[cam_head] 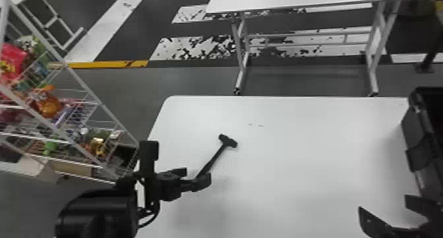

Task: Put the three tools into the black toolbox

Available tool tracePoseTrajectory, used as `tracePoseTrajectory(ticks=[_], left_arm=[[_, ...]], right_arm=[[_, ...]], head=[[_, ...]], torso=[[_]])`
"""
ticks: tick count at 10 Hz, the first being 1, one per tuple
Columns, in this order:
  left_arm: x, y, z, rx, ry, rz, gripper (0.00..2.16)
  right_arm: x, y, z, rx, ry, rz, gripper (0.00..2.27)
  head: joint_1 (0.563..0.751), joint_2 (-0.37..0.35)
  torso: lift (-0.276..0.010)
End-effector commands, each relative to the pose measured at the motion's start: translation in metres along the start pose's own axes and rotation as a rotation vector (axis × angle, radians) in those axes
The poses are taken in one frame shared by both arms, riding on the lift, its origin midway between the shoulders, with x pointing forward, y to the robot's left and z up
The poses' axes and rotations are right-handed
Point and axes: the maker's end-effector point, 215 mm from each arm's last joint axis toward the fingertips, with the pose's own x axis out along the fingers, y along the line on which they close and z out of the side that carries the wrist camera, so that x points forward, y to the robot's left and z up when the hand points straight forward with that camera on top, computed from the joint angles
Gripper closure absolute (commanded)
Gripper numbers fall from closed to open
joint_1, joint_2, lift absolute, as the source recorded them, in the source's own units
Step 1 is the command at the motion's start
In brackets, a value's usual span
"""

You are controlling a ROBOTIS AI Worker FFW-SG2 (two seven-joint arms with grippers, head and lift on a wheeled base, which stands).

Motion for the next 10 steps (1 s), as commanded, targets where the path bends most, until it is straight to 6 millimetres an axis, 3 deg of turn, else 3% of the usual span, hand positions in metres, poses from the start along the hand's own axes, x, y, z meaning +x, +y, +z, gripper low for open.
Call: tracePoseTrajectory(ticks=[1, 3, 5, 6, 7, 9, 10], left_arm=[[-0.025, -0.003, 0.006, -0.052, 0.044, 0.023, 0.12], [-0.035, -0.004, -0.002, -0.159, 0.168, 0.046, 0.12], [-0.043, -0.014, 0.007, -0.266, 0.272, 0.035, 0.12], [-0.045, -0.011, 0.030, -0.246, 0.253, 0.029, 0.12], [-0.045, -0.008, 0.040, -0.218, 0.257, 0.027, 0.12], [-0.047, 0.001, 0.044, -0.171, 0.293, 0.044, 0.12], [-0.048, 0.008, 0.035, -0.126, 0.343, 0.071, 0.11]], right_arm=[[0.002, -0.001, 0.002, 0.002, -0.004, 0.003, 0.08], [0.004, -0.001, 0.007, 0.003, -0.018, 0.010, 0.08], [0.003, -0.003, 0.011, 0.005, -0.033, 0.015, 0.08], [0.000, -0.006, 0.011, 0.011, -0.040, 0.015, 0.08], [-0.004, -0.013, 0.012, 0.021, -0.050, 0.010, 0.08], [-0.008, -0.021, 0.010, 0.037, -0.052, 0.007, 0.08], [-0.009, -0.022, 0.011, 0.041, -0.055, 0.009, 0.08]], head=[[0.695, 0.289], [0.695, 0.311], [0.695, 0.310], [0.695, 0.306], [0.695, 0.298], [0.695, 0.280], [0.695, 0.279]], torso=[[-0.051], [-0.051], [-0.051], [-0.051], [-0.051], [-0.051], [-0.051]])
